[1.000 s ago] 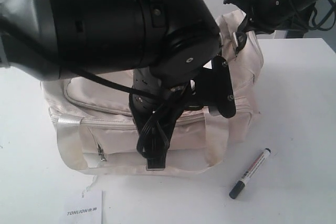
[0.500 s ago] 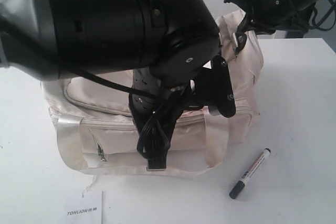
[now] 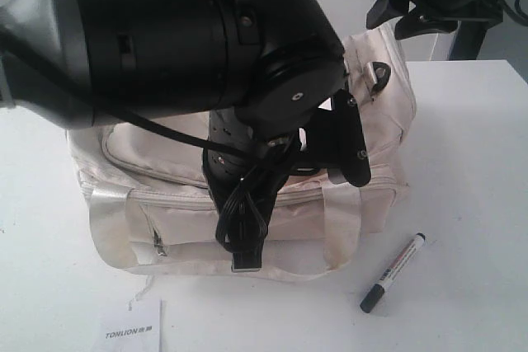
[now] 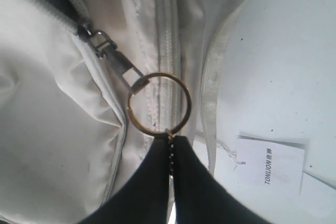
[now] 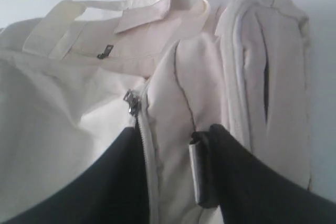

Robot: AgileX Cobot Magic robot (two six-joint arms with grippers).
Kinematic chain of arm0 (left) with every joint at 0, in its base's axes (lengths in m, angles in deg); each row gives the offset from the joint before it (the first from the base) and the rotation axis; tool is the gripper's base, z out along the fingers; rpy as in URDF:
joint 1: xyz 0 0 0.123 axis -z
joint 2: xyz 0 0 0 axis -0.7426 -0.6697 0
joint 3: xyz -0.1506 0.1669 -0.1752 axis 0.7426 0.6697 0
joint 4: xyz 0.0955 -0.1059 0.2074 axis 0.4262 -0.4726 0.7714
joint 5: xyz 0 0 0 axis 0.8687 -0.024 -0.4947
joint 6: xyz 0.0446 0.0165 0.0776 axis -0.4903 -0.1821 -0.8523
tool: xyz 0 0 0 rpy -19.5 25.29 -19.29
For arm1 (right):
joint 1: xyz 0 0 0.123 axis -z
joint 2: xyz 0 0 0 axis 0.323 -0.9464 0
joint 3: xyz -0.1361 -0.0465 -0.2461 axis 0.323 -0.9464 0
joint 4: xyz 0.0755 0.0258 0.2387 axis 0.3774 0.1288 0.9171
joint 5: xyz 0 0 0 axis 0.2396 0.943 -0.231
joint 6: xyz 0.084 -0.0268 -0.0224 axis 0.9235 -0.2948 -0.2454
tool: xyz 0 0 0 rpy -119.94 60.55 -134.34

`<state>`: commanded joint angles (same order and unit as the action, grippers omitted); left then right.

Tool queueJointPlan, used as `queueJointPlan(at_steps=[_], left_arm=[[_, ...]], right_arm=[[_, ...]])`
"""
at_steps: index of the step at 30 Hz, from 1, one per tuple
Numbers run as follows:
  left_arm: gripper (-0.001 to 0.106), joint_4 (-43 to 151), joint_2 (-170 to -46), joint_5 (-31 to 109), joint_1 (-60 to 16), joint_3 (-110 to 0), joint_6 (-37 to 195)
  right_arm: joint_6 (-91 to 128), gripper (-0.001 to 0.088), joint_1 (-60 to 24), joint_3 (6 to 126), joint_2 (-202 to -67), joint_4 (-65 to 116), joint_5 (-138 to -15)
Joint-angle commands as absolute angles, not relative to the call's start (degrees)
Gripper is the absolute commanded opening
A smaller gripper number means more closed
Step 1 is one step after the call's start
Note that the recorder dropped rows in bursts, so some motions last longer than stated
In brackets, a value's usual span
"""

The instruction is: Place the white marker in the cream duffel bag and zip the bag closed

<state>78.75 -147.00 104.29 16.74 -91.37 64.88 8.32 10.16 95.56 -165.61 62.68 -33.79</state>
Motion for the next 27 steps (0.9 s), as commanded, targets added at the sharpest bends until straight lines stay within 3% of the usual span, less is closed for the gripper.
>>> queueJointPlan(at_steps=[8,15,27], left_arm=[[0.0,78.6,-147.0,104.3,16.7,-91.4,64.9],[0.0,78.5,-147.0,104.3,16.7,-91.4,64.9],[0.0,78.5,-147.0,104.3,16.7,-91.4,64.9]], right_arm=[[7.3,0.0413,6.3,95.6,-167.0,62.3,-33.7],[7.3,0.0534,6.3,95.6,-167.0,60.2,-33.8],[7.9,0.0538,6.3,95.6,-167.0,58.7,-35.6]])
